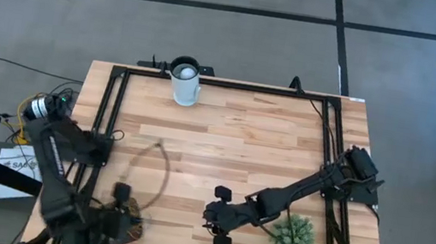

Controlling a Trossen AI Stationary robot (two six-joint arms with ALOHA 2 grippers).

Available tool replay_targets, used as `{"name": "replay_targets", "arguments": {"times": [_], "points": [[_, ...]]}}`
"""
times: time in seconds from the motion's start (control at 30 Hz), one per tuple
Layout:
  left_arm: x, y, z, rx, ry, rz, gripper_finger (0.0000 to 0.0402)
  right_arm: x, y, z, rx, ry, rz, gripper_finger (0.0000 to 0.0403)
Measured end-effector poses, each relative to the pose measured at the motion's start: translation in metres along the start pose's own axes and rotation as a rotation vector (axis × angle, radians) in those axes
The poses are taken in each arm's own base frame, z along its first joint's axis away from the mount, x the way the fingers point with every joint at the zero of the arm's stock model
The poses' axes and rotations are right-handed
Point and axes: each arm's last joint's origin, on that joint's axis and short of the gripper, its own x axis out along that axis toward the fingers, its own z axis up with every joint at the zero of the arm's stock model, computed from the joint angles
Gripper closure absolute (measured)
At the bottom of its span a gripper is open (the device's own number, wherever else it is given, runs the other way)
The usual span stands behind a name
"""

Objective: Pick and place items into bin
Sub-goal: Put the blue rubber band into the black bin, then return to Home Position

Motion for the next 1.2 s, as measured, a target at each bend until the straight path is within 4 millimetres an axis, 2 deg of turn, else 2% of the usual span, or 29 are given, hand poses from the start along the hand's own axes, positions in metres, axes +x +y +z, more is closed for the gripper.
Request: {"name": "replay_targets", "arguments": {"times": [0.1,0.27,0.4,0.53,0.83,0.93,1.0,1.1,1.2], "points": [[-0.024,0.001,-0.009,-0.178,0.234,-0.067,0.0401,-0.001,0.004,-0.002,-0.001,0.005,0.006,0.0291],[-0.039,-0.007,-0.039,-0.327,0.548,-0.101,0.0401,-0.001,0.004,-0.002,-0.002,-0.008,-0.028,0.0291],[-0.037,-0.017,-0.06,-0.443,0.538,-0.058,0.0401,-0.001,0.003,-0.001,0.0,-0.013,-0.041,0.0291],[-0.029,-0.026,-0.071,-0.485,0.528,-0.083,0.0388,0.0,0.001,-0.001,0.004,-0.014,-0.045,0.029],[-0.007,-0.034,-0.088,-0.514,0.529,-0.128,0.0328,0.0,0.001,-0.001,0.005,-0.014,-0.044,0.029],[-0.005,-0.033,-0.082,-0.543,0.562,-0.133,0.0316,-0.001,0.001,0.0,-0.005,-0.013,-0.041,0.029],[-0.007,-0.031,-0.07,-0.505,0.553,-0.165,0.0314,-0.01,0.001,0.002,-0.027,-0.003,-0.043,0.029],[-0.016,-0.023,-0.045,-0.368,0.495,-0.188,0.0314,-0.039,0.001,0.017,-0.052,0.018,-0.052,0.0295],[-0.031,0.0,-0.018,-0.24,0.446,-0.092,0.0314,-0.08,0.0,0.036,-0.064,0.044,-0.07,0.0303]]}}
